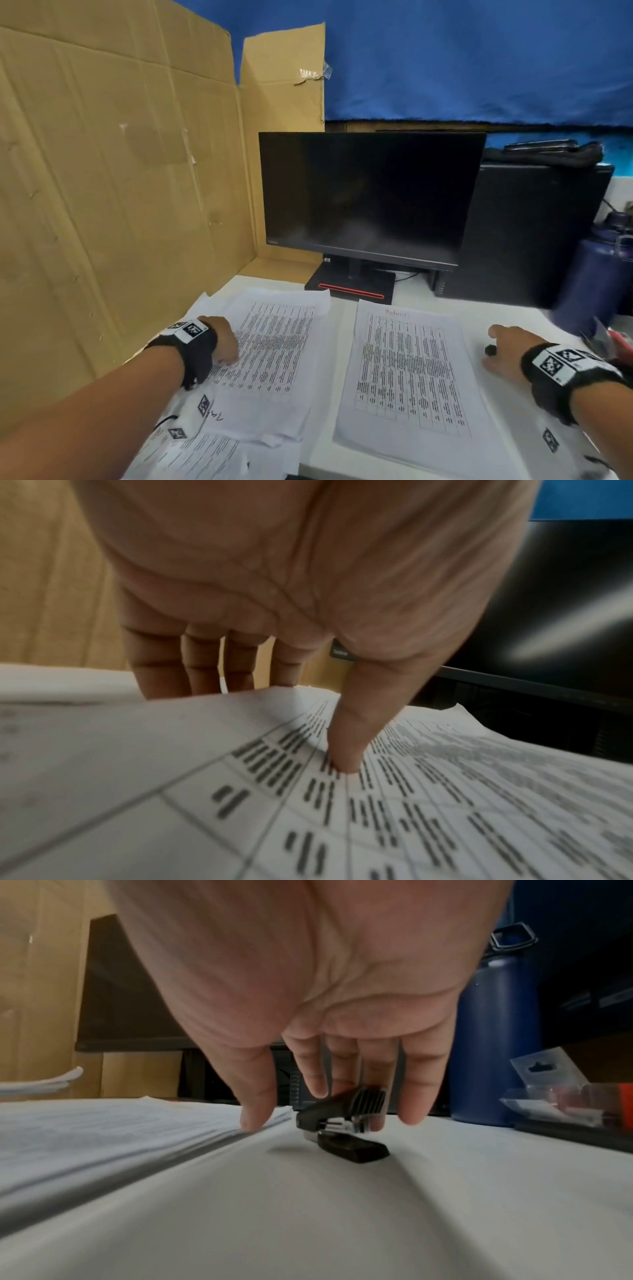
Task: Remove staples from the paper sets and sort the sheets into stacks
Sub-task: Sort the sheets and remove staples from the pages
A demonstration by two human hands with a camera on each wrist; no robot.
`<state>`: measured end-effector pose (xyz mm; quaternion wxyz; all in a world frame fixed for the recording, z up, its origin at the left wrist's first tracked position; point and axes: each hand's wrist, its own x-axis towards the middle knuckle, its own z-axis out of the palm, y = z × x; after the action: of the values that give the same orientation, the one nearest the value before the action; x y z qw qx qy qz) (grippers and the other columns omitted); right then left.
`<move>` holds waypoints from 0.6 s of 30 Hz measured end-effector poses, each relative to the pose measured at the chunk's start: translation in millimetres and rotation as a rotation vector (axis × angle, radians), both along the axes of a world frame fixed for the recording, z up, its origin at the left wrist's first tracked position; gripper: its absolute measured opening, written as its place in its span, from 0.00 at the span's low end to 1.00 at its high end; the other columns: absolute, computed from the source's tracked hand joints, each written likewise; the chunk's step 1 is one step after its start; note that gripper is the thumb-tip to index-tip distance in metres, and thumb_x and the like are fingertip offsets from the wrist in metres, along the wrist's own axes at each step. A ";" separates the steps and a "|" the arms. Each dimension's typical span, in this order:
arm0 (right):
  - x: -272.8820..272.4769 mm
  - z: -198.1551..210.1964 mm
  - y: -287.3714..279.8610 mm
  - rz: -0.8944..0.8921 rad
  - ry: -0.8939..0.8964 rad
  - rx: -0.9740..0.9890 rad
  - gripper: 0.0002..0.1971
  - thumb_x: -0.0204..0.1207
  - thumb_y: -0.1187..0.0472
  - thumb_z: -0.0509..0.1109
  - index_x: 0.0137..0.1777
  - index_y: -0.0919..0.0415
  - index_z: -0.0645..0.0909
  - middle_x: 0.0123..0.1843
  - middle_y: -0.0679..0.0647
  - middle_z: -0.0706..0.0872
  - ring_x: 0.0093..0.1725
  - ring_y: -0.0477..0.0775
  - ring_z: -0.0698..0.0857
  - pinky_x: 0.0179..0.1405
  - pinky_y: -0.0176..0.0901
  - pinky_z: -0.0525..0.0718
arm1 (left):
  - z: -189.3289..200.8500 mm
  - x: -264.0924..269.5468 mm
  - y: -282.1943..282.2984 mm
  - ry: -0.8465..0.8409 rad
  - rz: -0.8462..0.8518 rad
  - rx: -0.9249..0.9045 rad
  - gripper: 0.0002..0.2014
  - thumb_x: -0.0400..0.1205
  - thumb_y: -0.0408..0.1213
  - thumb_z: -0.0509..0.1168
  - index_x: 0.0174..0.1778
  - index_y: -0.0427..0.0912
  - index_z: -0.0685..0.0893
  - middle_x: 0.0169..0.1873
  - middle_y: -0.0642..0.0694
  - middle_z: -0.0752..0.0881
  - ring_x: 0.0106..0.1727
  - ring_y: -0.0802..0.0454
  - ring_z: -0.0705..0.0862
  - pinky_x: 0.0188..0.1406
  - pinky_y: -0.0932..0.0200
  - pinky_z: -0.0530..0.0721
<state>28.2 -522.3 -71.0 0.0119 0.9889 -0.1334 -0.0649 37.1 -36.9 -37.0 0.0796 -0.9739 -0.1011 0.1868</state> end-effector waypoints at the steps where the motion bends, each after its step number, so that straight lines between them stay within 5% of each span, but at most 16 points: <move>1: 2.9 -2.7 -0.6 0.019 0.003 -0.048 0.24 0.77 0.44 0.67 0.70 0.53 0.77 0.70 0.51 0.84 0.62 0.53 0.84 0.61 0.40 0.81 | 0.0 2.1 1.0 0.007 0.015 -0.024 0.20 0.85 0.48 0.65 0.67 0.38 0.85 0.53 0.46 0.84 0.52 0.48 0.83 0.53 0.59 0.83; 4: 6.5 -6.4 -1.5 -0.008 0.031 -0.106 0.12 0.81 0.46 0.65 0.54 0.53 0.80 0.56 0.48 0.88 0.54 0.52 0.86 0.54 0.37 0.81 | -4.8 12.9 9.0 -0.046 0.065 -0.131 0.21 0.84 0.52 0.67 0.65 0.41 0.85 0.59 0.45 0.87 0.57 0.47 0.85 0.59 0.57 0.83; 7: 6.1 3.5 -0.9 -0.065 0.009 -0.032 0.16 0.78 0.49 0.66 0.38 0.60 0.85 0.36 0.47 0.89 0.38 0.47 0.86 0.43 0.37 0.83 | -8.4 19.3 17.1 -0.126 0.060 -0.125 0.22 0.88 0.51 0.60 0.72 0.40 0.81 0.71 0.44 0.84 0.69 0.45 0.83 0.66 0.56 0.77; 9: 0.9 20.1 7.0 -0.098 -0.090 0.122 0.19 0.77 0.50 0.67 0.31 0.61 0.88 0.31 0.51 0.90 0.35 0.51 0.88 0.40 0.40 0.83 | -7.6 21.6 20.2 -0.203 0.090 -0.191 0.26 0.88 0.51 0.60 0.78 0.41 0.78 0.76 0.44 0.80 0.76 0.44 0.79 0.73 0.55 0.74; 12: -10.1 51.6 45.1 -0.075 -0.304 0.635 0.13 0.81 0.62 0.63 0.37 0.67 0.82 0.39 0.69 0.90 0.37 0.63 0.86 0.37 0.44 0.79 | -7.2 23.3 27.2 -0.288 0.136 -0.338 0.28 0.88 0.52 0.63 0.81 0.40 0.75 0.79 0.44 0.77 0.79 0.45 0.77 0.74 0.57 0.75; 15: -16.5 67.5 105.8 -0.258 -0.310 1.387 0.05 0.81 0.66 0.58 0.44 0.63 0.75 0.33 0.64 0.85 0.34 0.61 0.86 0.35 0.46 0.80 | -12.5 26.2 37.5 -0.374 0.191 -0.494 0.28 0.86 0.52 0.66 0.80 0.42 0.75 0.80 0.46 0.77 0.79 0.46 0.76 0.73 0.60 0.73; 18: -7.8 63.8 168.0 -0.260 -0.097 1.453 0.02 0.81 0.63 0.63 0.46 0.60 0.75 0.30 0.55 0.77 0.28 0.57 0.83 0.34 0.46 0.86 | -18.8 25.4 47.6 -0.423 0.218 -0.638 0.22 0.83 0.48 0.72 0.71 0.44 0.80 0.69 0.46 0.84 0.68 0.47 0.82 0.65 0.59 0.78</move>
<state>20.4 -354.2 -7.2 -0.6595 0.7254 -0.1733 -0.0940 62.5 10.7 -55.8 -0.2700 -0.9503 -0.1548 0.0114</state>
